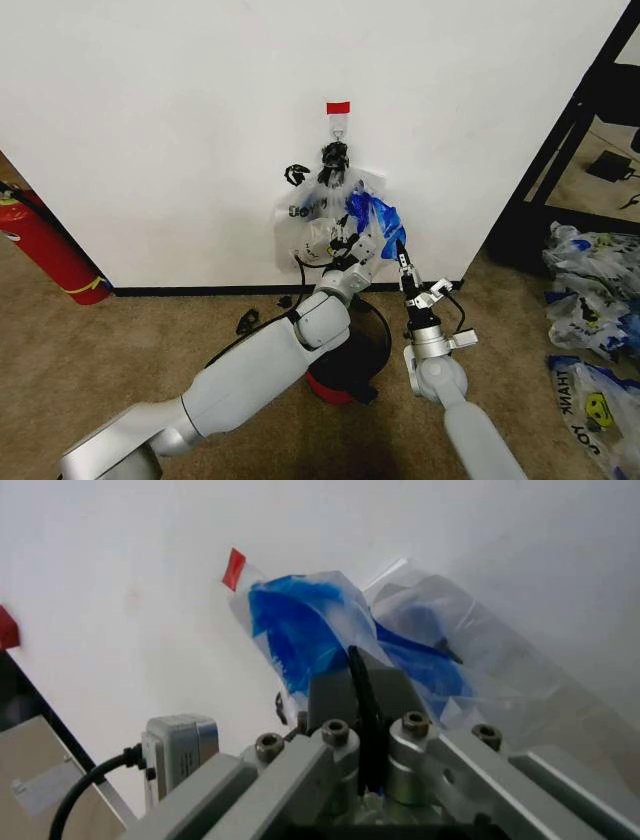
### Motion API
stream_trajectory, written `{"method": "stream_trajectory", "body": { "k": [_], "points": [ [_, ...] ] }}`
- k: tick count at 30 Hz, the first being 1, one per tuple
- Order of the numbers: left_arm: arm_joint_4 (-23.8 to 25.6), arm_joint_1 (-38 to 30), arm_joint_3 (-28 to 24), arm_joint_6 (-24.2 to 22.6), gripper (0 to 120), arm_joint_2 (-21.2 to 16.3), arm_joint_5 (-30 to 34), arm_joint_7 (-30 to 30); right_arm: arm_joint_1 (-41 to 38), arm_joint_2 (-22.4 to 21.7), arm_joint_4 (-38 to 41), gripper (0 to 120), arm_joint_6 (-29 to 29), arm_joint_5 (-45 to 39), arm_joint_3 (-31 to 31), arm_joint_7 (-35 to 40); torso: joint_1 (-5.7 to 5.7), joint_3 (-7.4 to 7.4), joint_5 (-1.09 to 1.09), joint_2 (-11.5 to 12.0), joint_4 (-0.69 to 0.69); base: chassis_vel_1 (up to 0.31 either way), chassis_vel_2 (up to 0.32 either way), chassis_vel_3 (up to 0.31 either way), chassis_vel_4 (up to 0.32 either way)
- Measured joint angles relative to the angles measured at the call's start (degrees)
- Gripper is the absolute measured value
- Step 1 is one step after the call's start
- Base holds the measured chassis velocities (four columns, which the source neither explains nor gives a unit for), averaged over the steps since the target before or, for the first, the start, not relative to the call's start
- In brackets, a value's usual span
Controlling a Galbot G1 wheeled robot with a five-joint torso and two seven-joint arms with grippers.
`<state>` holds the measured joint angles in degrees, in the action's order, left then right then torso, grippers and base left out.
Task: Pick up the garbage bag from the wall and place it over the trash bin.
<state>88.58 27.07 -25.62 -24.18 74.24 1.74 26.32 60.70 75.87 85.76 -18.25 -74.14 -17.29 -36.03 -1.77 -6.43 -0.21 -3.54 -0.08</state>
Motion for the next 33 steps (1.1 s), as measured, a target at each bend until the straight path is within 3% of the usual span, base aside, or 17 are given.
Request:
{"method": "stream_trajectory", "body": {
  "k": [3,16,26,33],
  "points": [
    [0.09,0.18,0.14,0.0,52,0.05,0.0,0.42,0.08,-0.01,0.02,0,-0.03,0.06,-0.06,-0.01,0.0,0.0,0.0,0.0,0.0,0.0,0.0,0.0,0.0],
    [3.09,3.48,3.03,4.09,1,-0.5,1.53,3.73,0.67,-0.56,-0.35,0,-0.63,1.1,-0.68,0.17,0.0,0.0,-0.01,0.0,0.0,0.0,0.0,0.0,0.0],
    [11.07,9.93,8.74,6.11,0,-3.13,4.14,3.43,0.73,-0.86,-1.52,0,-1.11,1.48,-1.52,1.05,0.0,0.01,-0.02,0.0,0.0,0.0,0.0,0.0,0.0],
    [16.15,18.93,16.68,11.51,0,-4.71,4.25,0.1,1.54,-1.87,-2.11,0,-1.24,2.03,-2.05,1.52,0.0,0.01,-0.02,0.0,0.0,0.0,0.0,0.0,0.0]
  ]
}}
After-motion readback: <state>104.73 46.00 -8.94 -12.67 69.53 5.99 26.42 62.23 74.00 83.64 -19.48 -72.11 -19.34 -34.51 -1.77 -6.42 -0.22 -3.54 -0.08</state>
